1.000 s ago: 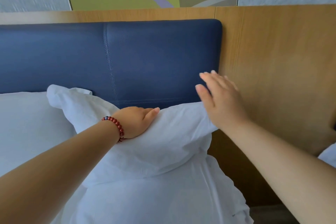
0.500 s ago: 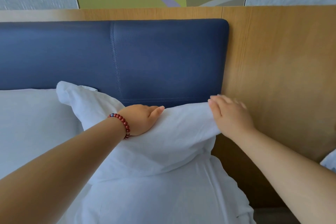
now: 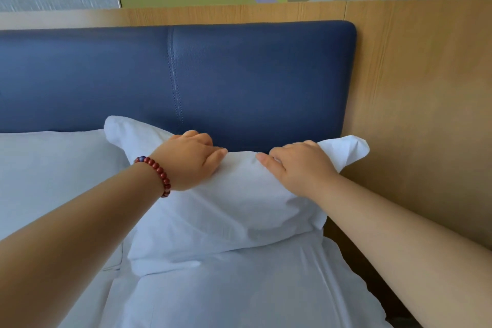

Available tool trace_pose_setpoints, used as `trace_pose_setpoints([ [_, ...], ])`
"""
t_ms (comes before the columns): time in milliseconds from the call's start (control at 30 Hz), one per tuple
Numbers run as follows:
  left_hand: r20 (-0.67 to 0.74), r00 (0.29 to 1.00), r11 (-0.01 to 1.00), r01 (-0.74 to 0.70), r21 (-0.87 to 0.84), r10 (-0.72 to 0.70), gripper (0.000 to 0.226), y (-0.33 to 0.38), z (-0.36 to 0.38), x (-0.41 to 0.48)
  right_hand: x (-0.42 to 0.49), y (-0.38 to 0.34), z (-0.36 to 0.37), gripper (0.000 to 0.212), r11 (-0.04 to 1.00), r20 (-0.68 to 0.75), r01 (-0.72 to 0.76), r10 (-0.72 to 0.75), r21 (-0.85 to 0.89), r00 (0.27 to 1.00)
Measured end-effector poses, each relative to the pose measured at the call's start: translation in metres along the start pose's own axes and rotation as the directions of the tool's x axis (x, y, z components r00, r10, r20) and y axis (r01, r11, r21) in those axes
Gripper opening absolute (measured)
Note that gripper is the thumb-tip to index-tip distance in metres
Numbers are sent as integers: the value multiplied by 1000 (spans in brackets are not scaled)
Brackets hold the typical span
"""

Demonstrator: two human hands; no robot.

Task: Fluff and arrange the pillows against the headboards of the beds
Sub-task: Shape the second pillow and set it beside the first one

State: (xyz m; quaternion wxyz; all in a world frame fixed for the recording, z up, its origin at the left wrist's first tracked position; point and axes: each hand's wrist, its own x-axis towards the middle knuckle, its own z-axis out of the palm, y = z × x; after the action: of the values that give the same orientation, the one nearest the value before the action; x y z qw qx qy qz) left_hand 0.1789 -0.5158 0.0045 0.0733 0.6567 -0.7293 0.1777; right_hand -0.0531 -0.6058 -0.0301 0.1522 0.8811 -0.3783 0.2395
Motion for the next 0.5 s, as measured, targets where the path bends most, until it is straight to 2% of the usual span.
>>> trace_pose_setpoints([
  [67,51,998,999,29,-23,-28,68,-7,1,5,11,5,3,63,999,6,0,0,52,1000],
  [167,21,997,994,82,-77,-80,63,-15,6,17,25,9,8,68,994,-11,-36,37,106,999],
  [233,-41,995,990,90,-105,-95,61,-21,9,22,28,9,10,70,993,-113,-67,78,96,991],
  [333,-126,987,992,86,-95,-98,63,-29,17,29,22,6,18,67,989,-342,-102,131,103,931],
  [367,-159,982,992,84,-99,-99,62,-31,20,32,19,6,22,67,987,-365,-108,144,116,920],
  [500,-258,959,988,84,-132,-116,53,-37,28,46,31,9,35,63,983,-335,-144,175,115,926],
])
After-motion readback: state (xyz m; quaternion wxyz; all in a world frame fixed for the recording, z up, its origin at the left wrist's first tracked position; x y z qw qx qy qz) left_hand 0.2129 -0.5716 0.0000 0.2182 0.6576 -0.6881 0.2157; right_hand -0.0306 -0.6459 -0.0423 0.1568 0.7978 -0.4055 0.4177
